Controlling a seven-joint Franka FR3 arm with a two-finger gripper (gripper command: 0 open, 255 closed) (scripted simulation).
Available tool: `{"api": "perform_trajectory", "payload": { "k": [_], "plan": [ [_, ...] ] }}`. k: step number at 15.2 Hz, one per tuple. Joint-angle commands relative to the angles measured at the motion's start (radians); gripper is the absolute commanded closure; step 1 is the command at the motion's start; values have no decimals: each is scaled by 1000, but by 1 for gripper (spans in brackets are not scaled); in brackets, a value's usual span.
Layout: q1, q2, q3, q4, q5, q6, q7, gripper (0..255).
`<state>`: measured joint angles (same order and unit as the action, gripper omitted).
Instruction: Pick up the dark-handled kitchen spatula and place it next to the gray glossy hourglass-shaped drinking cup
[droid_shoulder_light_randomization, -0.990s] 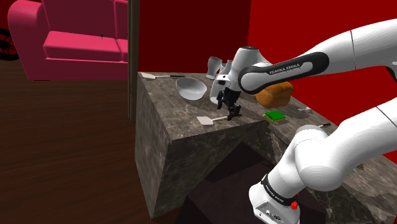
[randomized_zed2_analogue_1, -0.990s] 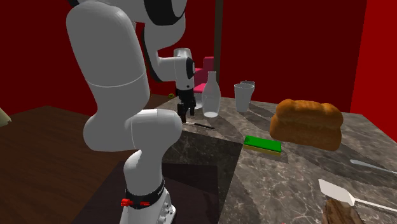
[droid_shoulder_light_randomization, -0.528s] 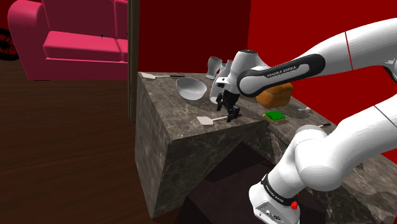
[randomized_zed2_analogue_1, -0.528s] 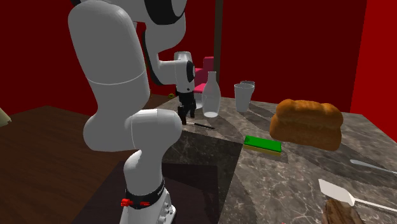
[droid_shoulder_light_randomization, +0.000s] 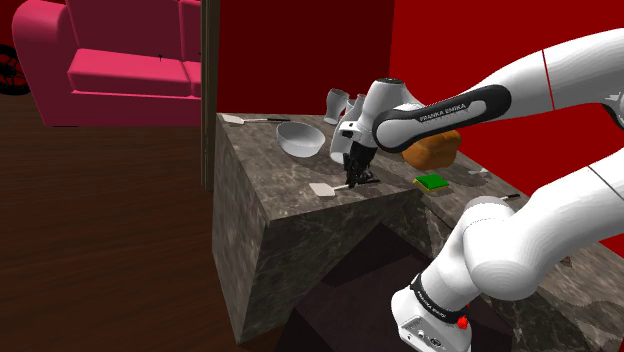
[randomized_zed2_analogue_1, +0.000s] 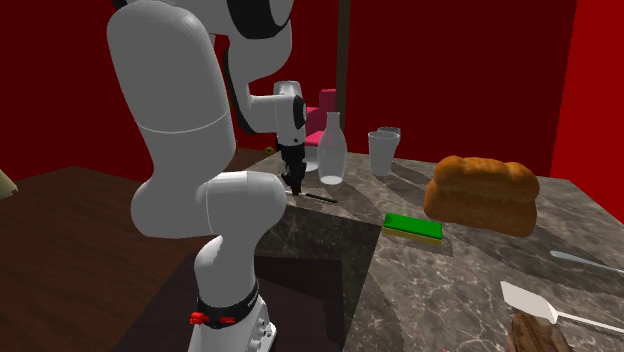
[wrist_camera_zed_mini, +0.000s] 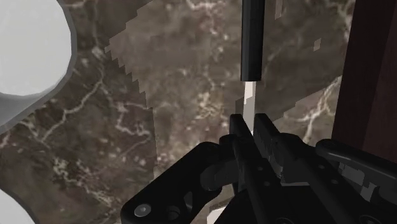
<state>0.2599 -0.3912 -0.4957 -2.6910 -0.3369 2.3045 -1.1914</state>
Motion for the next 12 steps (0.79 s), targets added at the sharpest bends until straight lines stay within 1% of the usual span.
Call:
{"api": "perform_trajectory", "payload": {
  "k": [1,4,12],
  "plan": [
    [0,0,0,0,0,0,0,255],
    [0,0,0,0,0,0,0,255],
    [-5,-82,30,55,7,-136,0,255]
  ]
}}
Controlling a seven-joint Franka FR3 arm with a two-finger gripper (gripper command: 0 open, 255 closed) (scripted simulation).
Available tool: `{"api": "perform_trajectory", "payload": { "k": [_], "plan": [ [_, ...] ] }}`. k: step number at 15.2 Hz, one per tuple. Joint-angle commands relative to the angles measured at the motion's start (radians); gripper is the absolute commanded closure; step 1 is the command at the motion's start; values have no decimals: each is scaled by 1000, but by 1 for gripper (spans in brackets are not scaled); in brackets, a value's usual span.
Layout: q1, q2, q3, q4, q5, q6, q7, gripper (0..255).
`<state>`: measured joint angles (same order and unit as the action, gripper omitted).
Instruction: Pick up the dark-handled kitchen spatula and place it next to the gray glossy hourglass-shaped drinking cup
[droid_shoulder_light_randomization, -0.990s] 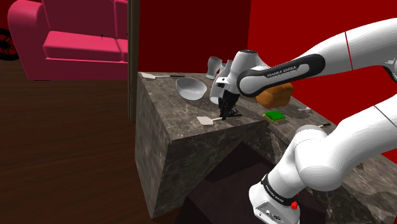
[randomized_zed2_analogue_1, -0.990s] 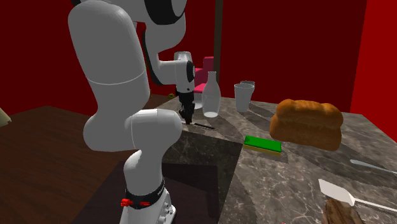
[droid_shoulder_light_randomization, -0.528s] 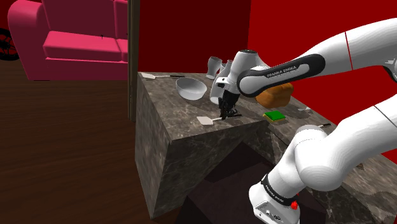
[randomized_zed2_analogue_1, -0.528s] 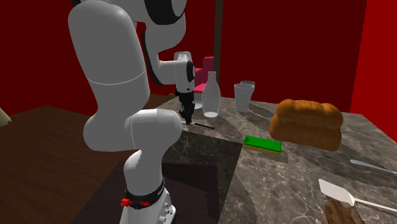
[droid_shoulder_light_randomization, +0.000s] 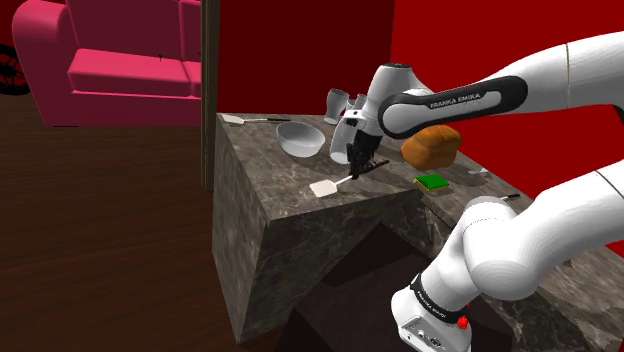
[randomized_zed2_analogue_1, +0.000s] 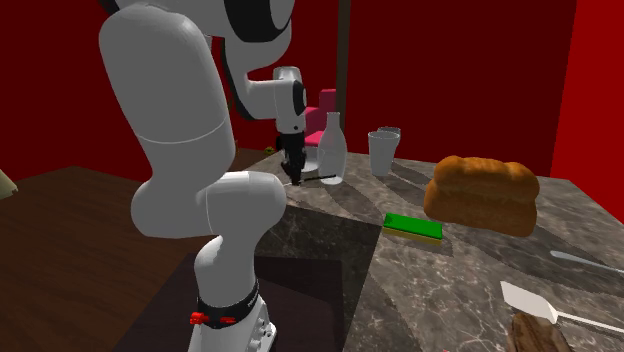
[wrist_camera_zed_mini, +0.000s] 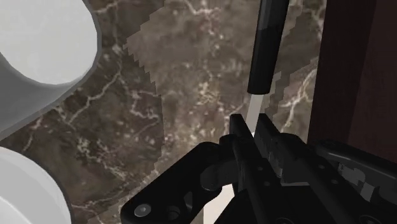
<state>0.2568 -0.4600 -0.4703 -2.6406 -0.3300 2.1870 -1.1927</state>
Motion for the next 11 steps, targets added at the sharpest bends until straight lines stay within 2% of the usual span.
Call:
{"api": "perform_trajectory", "payload": {
  "k": [1,11],
  "plan": [
    [-2,-22,9,12,1,-35,1,255],
    [0,-88,43,103,19,-191,-6,255]
  ]
}}
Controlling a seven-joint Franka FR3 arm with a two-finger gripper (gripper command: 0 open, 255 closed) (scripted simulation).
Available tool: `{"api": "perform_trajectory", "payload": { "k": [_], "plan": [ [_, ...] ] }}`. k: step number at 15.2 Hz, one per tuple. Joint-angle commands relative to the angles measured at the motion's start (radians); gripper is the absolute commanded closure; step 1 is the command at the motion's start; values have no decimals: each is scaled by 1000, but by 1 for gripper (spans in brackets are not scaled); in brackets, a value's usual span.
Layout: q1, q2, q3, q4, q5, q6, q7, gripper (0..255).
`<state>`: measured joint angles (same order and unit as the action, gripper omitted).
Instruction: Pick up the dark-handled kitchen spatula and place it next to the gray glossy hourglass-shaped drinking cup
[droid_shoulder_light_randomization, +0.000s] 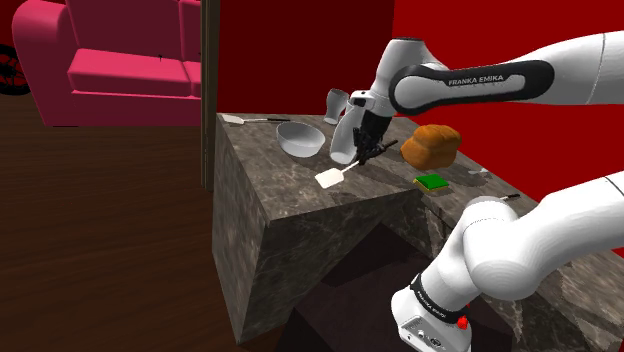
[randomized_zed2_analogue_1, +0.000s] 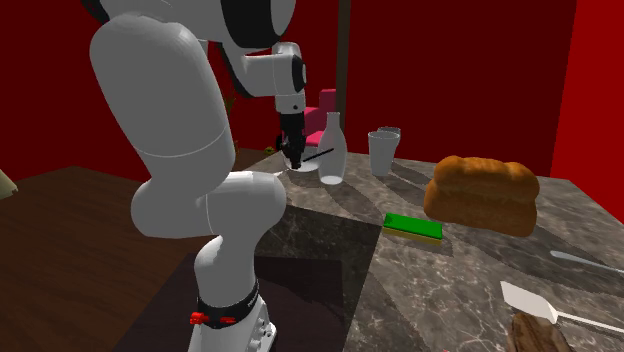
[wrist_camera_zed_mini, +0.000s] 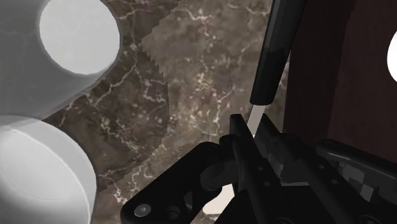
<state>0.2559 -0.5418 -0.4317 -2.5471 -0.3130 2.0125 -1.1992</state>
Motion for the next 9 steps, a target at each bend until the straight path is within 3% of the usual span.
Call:
{"api": "perform_trajectory", "payload": {
  "k": [1,9],
  "plan": [
    [1,-11,8,19,4,-31,0,255],
    [5,-39,32,107,21,-146,-8,255]
  ]
}}
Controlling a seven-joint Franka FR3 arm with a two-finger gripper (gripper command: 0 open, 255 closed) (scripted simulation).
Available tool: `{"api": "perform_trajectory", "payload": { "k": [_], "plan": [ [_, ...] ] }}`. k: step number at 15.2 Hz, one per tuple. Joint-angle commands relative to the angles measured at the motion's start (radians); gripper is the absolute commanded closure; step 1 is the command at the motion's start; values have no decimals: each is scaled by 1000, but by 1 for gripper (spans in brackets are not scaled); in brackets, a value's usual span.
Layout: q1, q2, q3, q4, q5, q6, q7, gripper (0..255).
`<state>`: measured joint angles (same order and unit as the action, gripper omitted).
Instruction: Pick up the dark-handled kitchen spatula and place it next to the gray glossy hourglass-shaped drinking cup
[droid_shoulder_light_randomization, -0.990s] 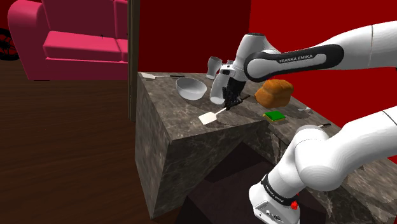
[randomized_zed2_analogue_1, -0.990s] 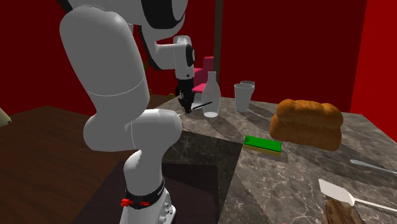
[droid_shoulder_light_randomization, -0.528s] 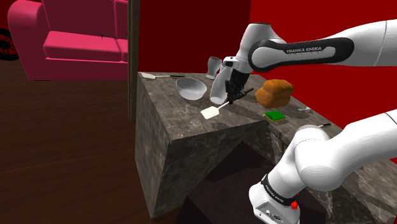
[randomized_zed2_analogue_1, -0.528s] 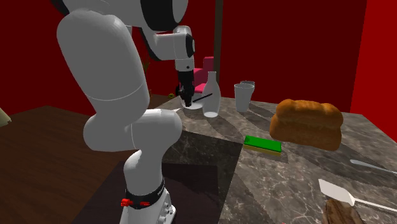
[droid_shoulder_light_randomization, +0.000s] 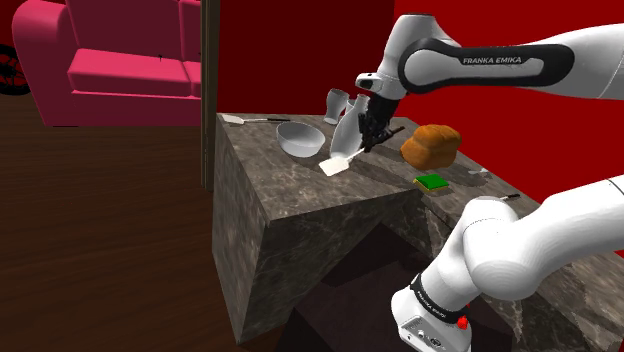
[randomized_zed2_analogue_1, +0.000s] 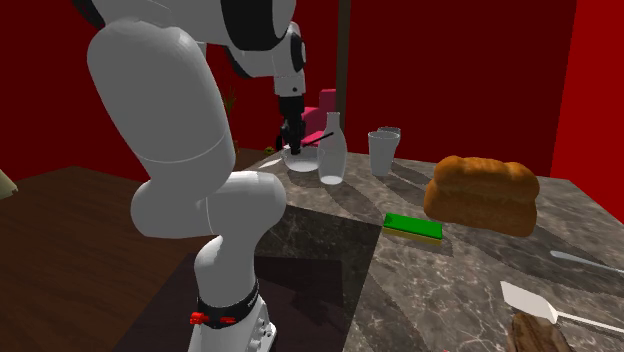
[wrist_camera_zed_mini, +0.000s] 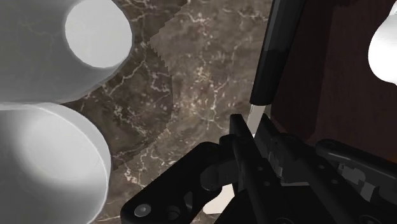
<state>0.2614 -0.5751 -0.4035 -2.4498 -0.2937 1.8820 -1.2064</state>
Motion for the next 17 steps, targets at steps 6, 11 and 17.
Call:
{"api": "perform_trajectory", "payload": {
  "k": [6,11,17],
  "plan": [
    [4,-15,19,82,14,-98,-7,255],
    [8,-15,31,148,23,-164,-13,255],
    [5,61,-30,252,19,-178,-90,255]
  ]
}}
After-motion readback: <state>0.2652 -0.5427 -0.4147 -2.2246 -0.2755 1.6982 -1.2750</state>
